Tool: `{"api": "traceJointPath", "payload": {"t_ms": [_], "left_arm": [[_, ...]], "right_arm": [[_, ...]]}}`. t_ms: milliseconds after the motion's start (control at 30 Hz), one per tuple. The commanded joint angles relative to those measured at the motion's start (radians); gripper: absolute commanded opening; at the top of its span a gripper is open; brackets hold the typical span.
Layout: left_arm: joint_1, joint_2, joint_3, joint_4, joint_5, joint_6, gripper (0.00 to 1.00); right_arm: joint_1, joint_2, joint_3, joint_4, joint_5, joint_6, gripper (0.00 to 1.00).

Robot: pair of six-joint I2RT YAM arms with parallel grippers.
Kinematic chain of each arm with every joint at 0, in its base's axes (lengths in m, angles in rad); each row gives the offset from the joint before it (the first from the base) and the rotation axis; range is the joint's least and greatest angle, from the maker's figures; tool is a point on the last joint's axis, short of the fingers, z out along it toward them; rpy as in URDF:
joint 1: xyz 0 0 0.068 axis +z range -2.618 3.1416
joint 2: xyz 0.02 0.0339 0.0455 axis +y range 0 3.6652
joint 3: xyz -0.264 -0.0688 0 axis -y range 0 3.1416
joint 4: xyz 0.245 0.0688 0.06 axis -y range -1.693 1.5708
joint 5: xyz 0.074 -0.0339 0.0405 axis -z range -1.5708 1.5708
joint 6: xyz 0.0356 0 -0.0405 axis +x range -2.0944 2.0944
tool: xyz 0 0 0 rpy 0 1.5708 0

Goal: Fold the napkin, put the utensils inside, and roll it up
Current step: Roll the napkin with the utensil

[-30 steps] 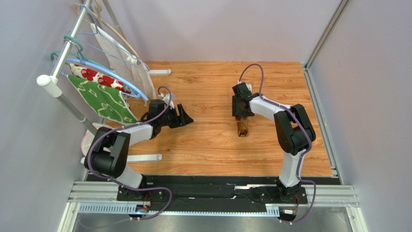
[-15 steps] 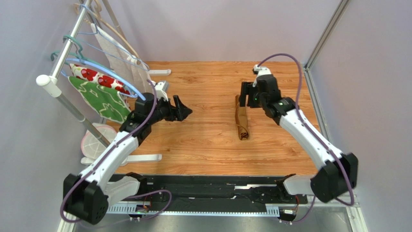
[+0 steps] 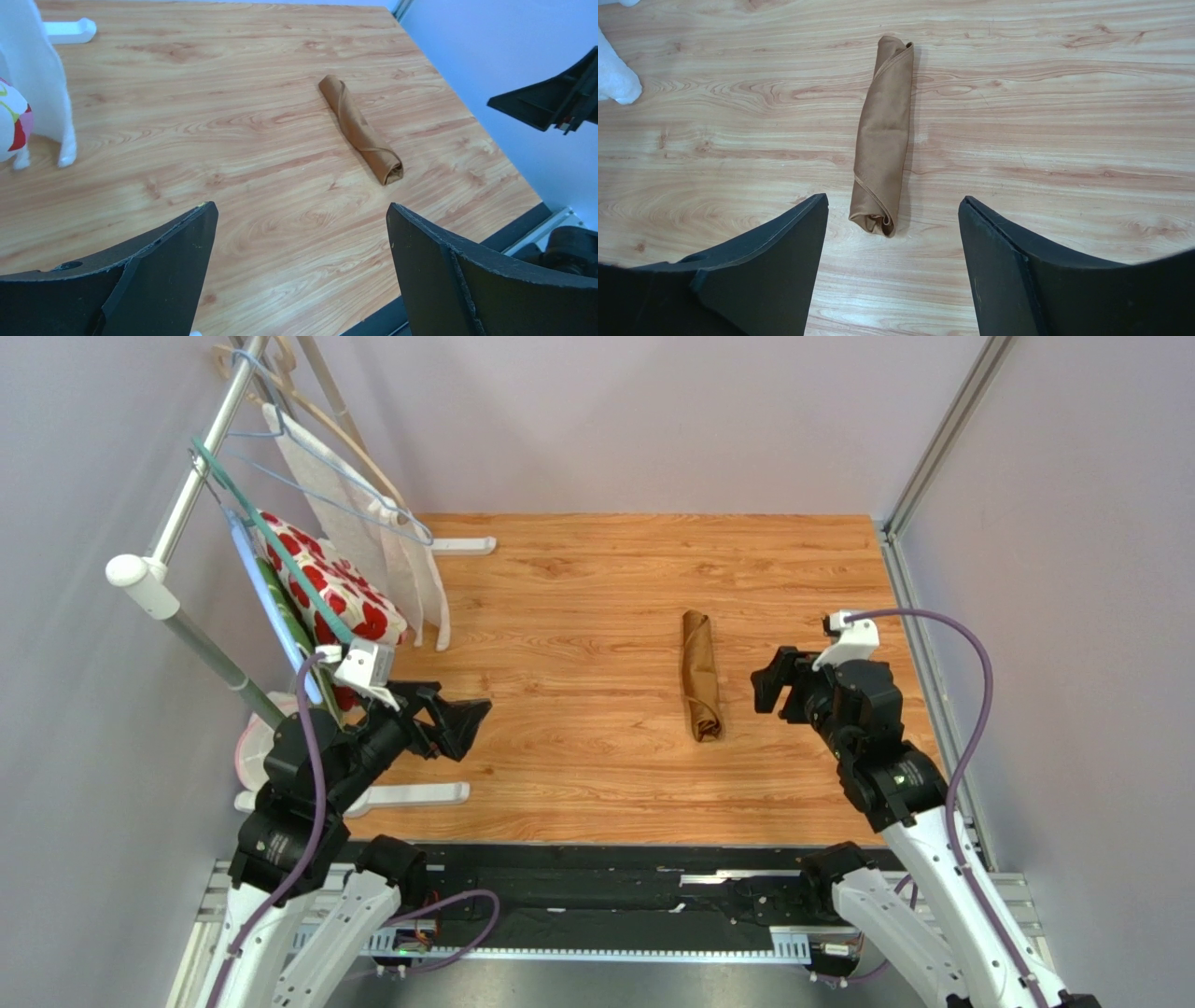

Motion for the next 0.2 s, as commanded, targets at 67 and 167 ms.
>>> {"api": "traceJointPath", "payload": {"t_ms": [67, 167], "left_arm": [[-0.002, -0.036, -0.031, -0.093, -0.041, 0.051, 0.99], [-0.002, -0.054, -0.035, -0.081, -0.028, 0.053, 0.99]], "right_arm": [[-0.002, -0.082, -0.055, 0.050, 0.051, 0.000, 0.73], [-0.002, -0.099, -0.066, 0.056, 0.056, -0.003, 0.73]]}}
